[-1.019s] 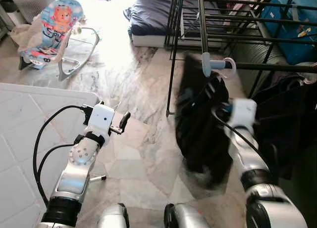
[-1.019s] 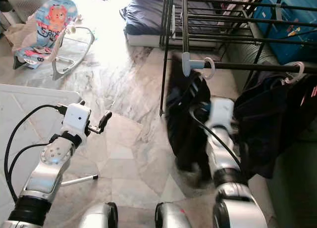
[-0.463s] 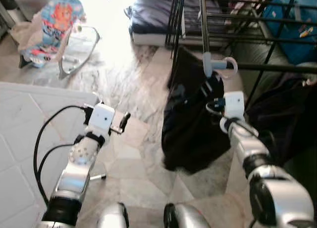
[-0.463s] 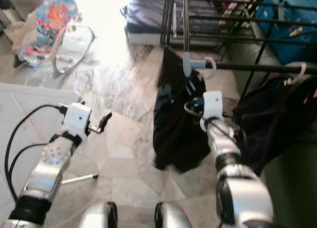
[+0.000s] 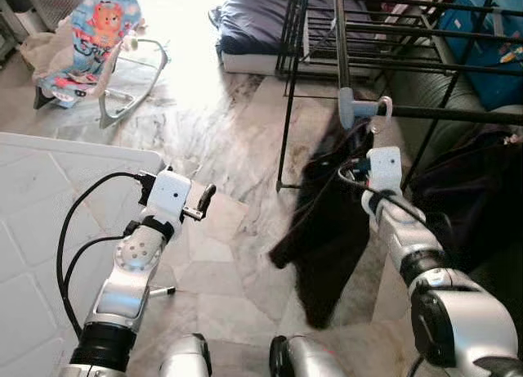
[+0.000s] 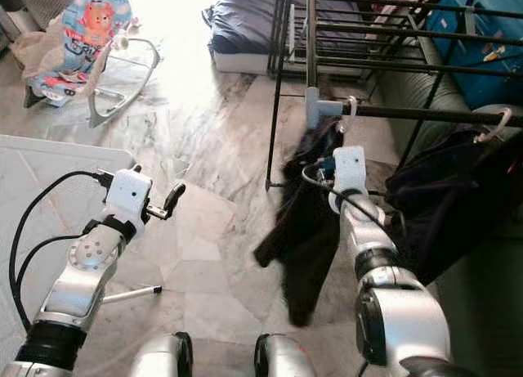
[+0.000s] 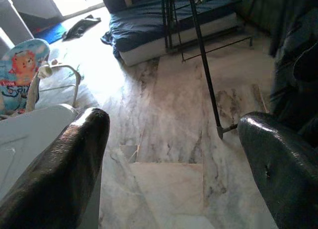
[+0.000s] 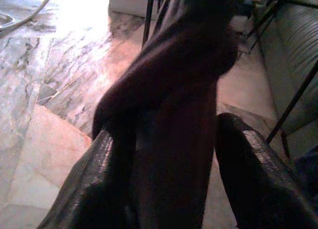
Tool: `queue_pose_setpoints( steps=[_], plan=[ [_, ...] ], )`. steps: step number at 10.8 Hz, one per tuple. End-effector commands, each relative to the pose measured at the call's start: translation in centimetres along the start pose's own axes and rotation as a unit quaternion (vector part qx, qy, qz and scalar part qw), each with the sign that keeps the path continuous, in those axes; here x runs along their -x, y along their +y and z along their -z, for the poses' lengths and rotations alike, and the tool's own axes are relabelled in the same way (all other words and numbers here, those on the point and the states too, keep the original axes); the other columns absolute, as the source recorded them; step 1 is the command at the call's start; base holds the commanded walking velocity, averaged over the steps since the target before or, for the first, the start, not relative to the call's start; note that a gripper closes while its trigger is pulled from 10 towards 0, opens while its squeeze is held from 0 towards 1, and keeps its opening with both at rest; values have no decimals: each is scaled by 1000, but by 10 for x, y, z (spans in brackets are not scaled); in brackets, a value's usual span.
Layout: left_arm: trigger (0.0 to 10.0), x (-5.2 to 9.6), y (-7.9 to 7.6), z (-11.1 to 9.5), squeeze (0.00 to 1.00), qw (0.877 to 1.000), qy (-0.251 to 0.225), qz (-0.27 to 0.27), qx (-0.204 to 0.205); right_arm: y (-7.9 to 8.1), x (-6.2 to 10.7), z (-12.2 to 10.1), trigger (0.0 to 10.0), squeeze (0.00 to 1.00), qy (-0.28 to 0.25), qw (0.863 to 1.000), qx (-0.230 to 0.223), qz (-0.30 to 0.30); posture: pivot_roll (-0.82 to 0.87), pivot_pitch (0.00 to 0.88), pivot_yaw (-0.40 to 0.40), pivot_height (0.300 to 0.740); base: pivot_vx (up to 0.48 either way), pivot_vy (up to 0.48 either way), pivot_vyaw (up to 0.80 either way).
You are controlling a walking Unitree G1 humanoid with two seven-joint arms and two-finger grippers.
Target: Hang hanger
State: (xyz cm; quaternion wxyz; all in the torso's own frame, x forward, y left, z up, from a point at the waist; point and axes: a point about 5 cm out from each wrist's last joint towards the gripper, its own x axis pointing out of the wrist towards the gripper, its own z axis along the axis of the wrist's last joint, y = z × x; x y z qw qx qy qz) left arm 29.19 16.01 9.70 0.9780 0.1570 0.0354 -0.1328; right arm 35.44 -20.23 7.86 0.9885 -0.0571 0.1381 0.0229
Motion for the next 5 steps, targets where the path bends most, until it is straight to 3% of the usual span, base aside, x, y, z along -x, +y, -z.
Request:
queue_pose_setpoints(
  steps=[1, 5],
  plan=[
    [10000, -1, -3, 3, 0, 1000, 12, 8, -2, -1, 4, 12, 0, 0, 12, 1000, -9, 6, 16, 151, -45, 740, 0, 0, 0],
    [10000, -2, -3, 4, 0, 1000, 14, 10, -3, -6, 9, 19, 0, 0, 0, 999, -25, 41, 16, 146, -44, 740, 0, 0, 0]
  ],
)
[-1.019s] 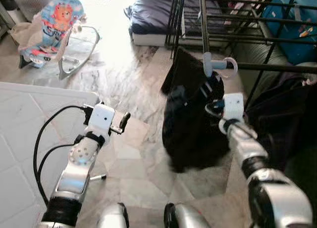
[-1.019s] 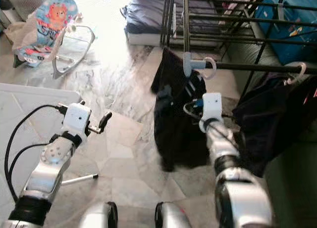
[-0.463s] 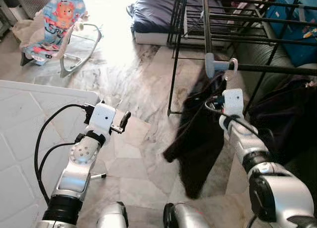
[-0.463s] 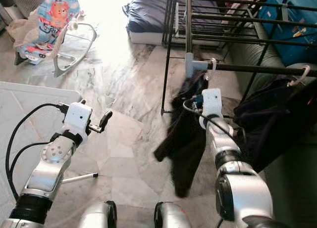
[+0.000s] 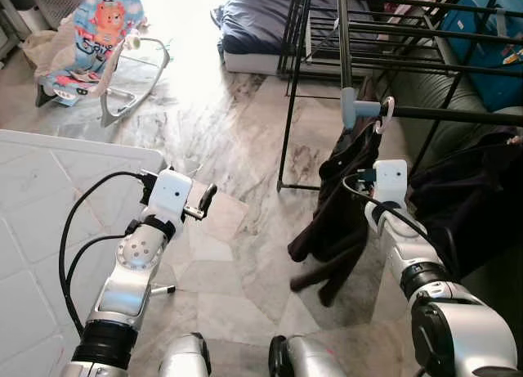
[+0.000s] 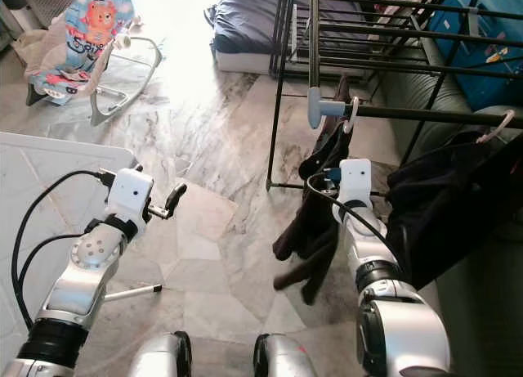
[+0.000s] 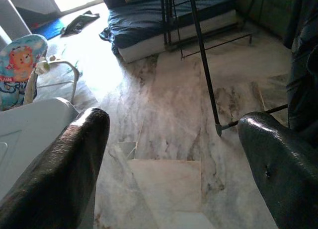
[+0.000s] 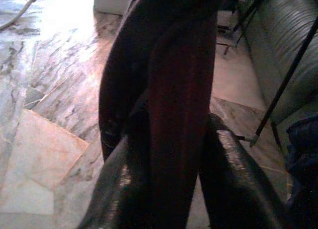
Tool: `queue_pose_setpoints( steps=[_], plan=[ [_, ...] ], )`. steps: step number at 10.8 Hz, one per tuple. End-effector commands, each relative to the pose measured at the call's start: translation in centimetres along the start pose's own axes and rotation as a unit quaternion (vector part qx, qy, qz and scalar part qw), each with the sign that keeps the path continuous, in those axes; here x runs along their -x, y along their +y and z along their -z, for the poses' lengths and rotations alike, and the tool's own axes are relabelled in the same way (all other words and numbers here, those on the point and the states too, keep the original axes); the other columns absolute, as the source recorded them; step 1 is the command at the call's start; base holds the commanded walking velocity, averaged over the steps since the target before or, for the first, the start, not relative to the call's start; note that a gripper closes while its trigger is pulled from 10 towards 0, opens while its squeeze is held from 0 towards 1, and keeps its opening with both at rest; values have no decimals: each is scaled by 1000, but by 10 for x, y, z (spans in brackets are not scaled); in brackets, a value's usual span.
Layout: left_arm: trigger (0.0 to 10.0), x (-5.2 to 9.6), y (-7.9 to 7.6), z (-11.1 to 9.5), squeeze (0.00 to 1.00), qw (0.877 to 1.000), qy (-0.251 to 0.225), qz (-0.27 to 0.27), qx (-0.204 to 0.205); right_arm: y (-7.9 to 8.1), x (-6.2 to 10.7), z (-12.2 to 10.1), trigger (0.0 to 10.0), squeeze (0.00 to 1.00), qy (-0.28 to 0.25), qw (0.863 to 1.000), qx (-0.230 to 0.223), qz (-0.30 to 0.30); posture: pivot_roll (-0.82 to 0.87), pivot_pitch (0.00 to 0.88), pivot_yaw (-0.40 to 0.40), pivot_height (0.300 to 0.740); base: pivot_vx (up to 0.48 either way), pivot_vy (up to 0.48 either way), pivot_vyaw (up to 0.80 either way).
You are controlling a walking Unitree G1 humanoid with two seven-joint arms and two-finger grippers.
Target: Hang hanger
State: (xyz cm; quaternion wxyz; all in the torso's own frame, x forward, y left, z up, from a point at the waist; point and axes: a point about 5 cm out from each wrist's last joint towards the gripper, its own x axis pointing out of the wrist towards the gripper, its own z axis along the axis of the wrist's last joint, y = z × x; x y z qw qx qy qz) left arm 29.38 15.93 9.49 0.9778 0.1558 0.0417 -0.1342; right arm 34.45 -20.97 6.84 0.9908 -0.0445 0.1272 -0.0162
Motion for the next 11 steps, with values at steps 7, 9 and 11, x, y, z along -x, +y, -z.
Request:
queue_pose_setpoints(
  steps=[7, 9, 11],
  plan=[
    [10000, -3, -3, 3, 0, 1000, 9, 9, -6, -10, 3, -6, 0, 0, -44, 998, -4, 38, 14, 137, -45, 740, 0, 0, 0],
    [10000, -3, -3, 3, 0, 1000, 10, 9, -5, -9, 3, -7, 0, 0, -52, 998, -4, 39, 14, 137, -45, 740, 0, 0, 0],
    [10000, -2, -2, 1, 0, 1000, 5, 4, -9, -9, 6, -18, 0, 0, -100, 994, 1, 47, 13, 141, -44, 740, 0, 0, 0]
  ],
)
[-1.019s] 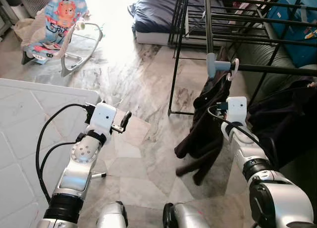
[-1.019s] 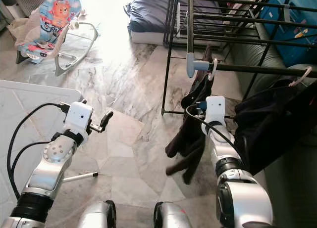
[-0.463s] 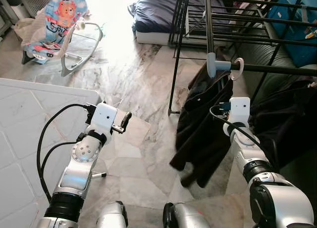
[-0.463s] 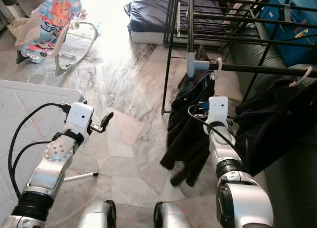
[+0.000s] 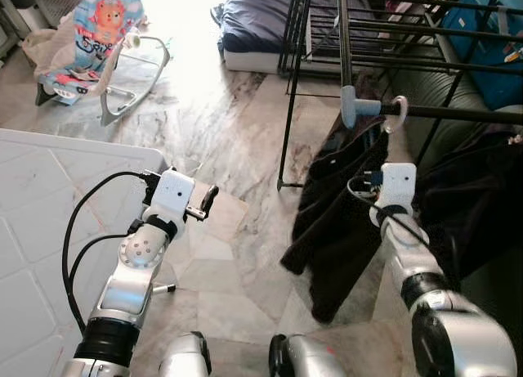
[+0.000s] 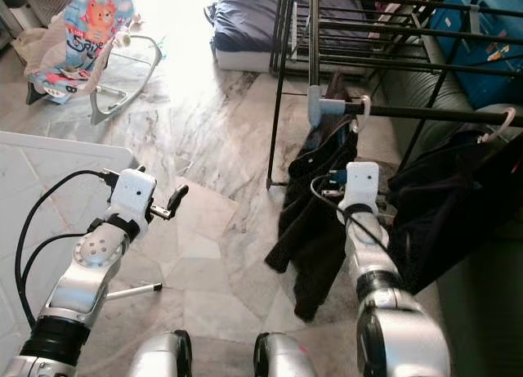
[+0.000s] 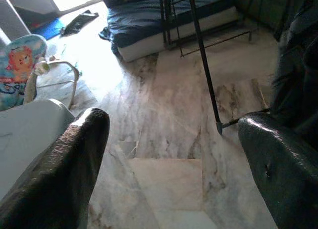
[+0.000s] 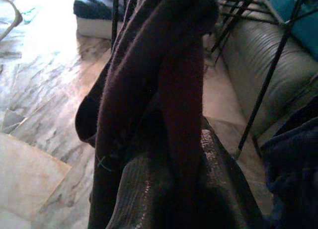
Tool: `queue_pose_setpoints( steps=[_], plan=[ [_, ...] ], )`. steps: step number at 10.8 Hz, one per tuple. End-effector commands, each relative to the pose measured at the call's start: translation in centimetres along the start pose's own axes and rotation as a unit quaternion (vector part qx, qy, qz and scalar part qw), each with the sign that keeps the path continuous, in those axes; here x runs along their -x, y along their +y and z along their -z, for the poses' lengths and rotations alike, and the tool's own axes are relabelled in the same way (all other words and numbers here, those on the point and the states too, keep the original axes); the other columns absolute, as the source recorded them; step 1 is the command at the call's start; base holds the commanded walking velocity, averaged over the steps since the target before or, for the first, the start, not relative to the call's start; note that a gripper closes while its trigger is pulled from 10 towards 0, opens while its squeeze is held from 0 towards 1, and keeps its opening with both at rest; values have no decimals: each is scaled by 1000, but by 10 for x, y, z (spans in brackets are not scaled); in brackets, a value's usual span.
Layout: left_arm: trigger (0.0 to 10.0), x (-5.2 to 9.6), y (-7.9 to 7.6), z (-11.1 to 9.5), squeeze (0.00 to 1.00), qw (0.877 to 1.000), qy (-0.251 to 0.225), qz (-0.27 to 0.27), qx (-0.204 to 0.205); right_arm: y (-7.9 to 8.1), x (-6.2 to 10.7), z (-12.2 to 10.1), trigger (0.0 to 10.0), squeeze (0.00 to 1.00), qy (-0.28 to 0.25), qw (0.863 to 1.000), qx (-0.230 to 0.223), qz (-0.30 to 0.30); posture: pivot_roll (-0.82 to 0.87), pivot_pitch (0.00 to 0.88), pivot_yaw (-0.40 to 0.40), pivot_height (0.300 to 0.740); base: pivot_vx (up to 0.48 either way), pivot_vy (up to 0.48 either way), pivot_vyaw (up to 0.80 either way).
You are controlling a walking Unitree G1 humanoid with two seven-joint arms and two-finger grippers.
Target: Hang hanger
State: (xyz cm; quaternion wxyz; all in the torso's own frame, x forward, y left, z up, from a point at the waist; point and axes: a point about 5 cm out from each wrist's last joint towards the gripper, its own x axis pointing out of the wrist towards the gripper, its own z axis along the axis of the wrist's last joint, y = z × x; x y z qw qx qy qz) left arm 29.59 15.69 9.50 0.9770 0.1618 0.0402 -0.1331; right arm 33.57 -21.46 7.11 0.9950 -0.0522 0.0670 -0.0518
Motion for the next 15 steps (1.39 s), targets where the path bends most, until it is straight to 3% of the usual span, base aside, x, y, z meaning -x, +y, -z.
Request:
queue_pose_setpoints(
  steps=[1, 2, 4, 5, 7, 10, 15],
  plan=[
    [10000, 3, 3, -10, 0, 1000, -19, -19, 6, -5, 0, -21, 5059, 0, -63, 998, -4, 8, 3, 147, -45, 740, 0, 0, 0],
    [10000, 6, 3, -12, 0, 999, -24, -25, 5, -5, 6, -23, 10000, 0, -79, 997, -1, 4, 0, 149, -45, 740, 0, 0, 0],
    [10000, 20, 3, -6, 0, 999, -24, -27, 30, 4, 38, -10, 10000, 0, -85, 996, -5, -1, -17, 138, -47, 740, 0, 0, 0],
    [10000, 24, 2, -4, 0, 999, -24, -27, 34, 15, 59, 0, 10000, 0, -74, 997, -11, -10, -16, 135, -50, 740, 0, 0, 0],
    [10000, 26, -8, -14, 0, 998, -35, -23, 38, 26, 73, 4, 10000, 0, -56, 998, -10, -15, -18, 136, -49, 740, 0, 0, 0],
    [10000, 25, -13, -14, 0, 998, -38, -15, 43, 18, 68, -2, 10000, 0, -45, 999, -13, 7, -19, 131, -49, 740, -289, 0, 0],
    [10000, 22, -13, -16, 0, 998, -36, -15, 43, 20, 68, -2, 10000, 0, -25, 999, -18, 17, -18, 126, -47, 740, -328, 0, 0]
  ],
)
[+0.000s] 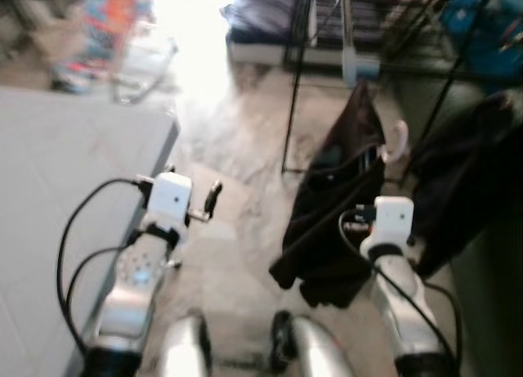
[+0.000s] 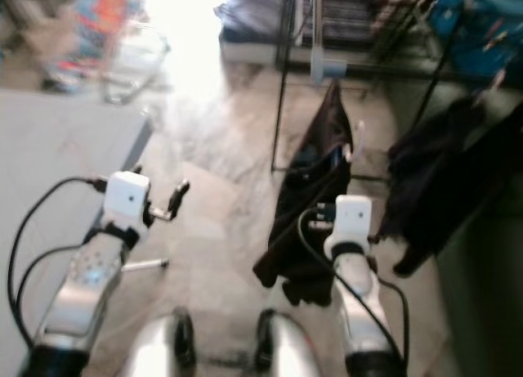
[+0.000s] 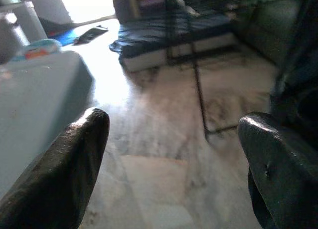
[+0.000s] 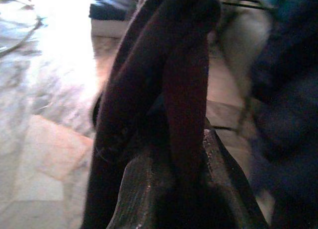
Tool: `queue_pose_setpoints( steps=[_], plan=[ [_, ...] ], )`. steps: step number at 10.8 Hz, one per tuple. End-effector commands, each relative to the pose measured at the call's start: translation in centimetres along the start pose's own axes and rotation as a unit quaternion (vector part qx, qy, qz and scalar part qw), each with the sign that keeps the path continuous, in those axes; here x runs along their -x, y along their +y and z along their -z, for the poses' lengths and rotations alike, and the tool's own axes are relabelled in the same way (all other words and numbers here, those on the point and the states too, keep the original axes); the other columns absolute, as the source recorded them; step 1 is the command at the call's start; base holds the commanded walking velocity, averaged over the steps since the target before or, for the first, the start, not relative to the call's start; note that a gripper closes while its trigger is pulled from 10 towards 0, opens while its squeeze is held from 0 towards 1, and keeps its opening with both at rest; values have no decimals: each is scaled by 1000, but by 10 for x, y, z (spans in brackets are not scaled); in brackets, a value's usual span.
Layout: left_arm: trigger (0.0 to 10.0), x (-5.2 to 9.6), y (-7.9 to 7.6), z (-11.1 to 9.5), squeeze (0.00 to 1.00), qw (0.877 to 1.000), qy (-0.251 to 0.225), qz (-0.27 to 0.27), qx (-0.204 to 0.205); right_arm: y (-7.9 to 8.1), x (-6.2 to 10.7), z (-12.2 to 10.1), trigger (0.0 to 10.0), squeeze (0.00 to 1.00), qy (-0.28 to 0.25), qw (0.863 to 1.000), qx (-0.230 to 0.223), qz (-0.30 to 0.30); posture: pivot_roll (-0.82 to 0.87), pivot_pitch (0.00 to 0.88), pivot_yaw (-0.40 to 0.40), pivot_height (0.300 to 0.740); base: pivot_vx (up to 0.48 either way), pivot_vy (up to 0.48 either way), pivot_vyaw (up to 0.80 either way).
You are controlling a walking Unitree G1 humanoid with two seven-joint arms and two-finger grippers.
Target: Hang hanger
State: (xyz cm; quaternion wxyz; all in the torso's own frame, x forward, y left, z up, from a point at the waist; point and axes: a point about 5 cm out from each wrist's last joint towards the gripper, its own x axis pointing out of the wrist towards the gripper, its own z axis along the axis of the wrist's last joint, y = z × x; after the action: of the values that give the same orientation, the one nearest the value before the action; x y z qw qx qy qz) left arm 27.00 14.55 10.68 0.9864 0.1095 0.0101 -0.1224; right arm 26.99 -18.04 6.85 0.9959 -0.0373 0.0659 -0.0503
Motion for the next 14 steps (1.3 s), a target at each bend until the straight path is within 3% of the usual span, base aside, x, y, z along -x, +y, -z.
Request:
queue_pose_setpoints(
  steps=[1, 9, 12, 14],
  plan=[
    [10000, -2, 0, -2, 0, 1000, -1, 0, -6, -8, -1, -11, 10000, 0, -23, 1000, -3, 21, -17, 125, -48, 740, -281, 0, 0],
    [10000, -6, -4, -4, 0, 1000, -9, 9, -7, -3, -7, -11, 10000, 0, -17, 1000, -4, 21, -12, 121, -47, 740, -34, 0, 0],
    [10000, -5, -5, -3, 0, 1000, -5, 14, -6, -2, -9, -11, 10000, 0, -14, 1000, -6, 17, -10, 121, -48, 740, 0, 0, -800],
    [10000, -5, -6, -2, 0, 1000, -4, 17, -5, -1, -9, -11, 10000, 0, -13, 1000, -5, 16, -13, 127, -47, 740, 0, -124, 0]
  ],
)
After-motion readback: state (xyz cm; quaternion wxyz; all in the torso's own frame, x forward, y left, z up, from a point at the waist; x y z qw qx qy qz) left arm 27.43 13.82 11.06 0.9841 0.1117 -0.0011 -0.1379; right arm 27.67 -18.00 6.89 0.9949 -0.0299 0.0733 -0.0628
